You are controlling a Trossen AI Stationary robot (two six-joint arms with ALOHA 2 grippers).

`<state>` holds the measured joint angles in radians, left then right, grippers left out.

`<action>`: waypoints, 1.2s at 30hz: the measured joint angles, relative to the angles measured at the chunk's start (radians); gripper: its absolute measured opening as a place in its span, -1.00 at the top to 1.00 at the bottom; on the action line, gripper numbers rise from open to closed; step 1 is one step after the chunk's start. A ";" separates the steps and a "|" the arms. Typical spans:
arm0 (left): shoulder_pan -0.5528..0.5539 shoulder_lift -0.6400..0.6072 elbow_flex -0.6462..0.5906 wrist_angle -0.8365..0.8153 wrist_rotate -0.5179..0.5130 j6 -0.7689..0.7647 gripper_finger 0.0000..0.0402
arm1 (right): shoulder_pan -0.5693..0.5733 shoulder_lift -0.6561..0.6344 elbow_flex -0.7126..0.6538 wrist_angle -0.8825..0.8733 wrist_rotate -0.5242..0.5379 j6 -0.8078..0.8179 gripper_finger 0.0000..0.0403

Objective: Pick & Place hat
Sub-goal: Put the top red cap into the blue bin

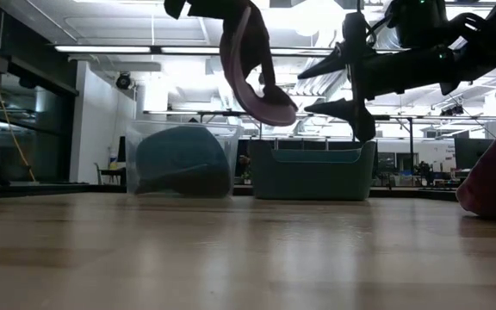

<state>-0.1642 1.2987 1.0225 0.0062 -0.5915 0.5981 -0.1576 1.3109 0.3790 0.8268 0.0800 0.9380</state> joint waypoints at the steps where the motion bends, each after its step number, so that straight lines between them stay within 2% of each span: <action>1: 0.000 0.000 0.000 0.000 0.000 0.001 1.00 | 0.000 0.000 0.000 -0.001 -0.003 0.001 -0.29; 7: 0.000 0.000 0.000 0.000 0.001 0.007 1.00 | 0.000 0.000 0.000 -0.006 0.021 0.003 -0.42; 13: 0.000 0.000 0.000 0.000 0.024 0.025 1.00 | 0.000 0.031 0.007 0.002 0.026 0.031 -0.43; 19: 0.000 0.000 0.000 0.005 0.025 0.034 1.00 | 0.000 0.116 0.099 0.000 0.010 0.032 -0.44; 28: 0.000 0.000 0.000 0.006 0.004 0.034 1.00 | 0.000 0.280 0.286 -0.070 -0.074 0.028 -0.44; 36: 0.000 0.000 -0.001 0.000 -0.001 0.035 1.00 | -0.009 0.309 0.314 -0.163 -0.071 0.022 -0.43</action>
<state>-0.1642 1.2987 1.0220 0.0060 -0.5925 0.6334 -0.1669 1.6196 0.6930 0.6640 0.0090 0.9600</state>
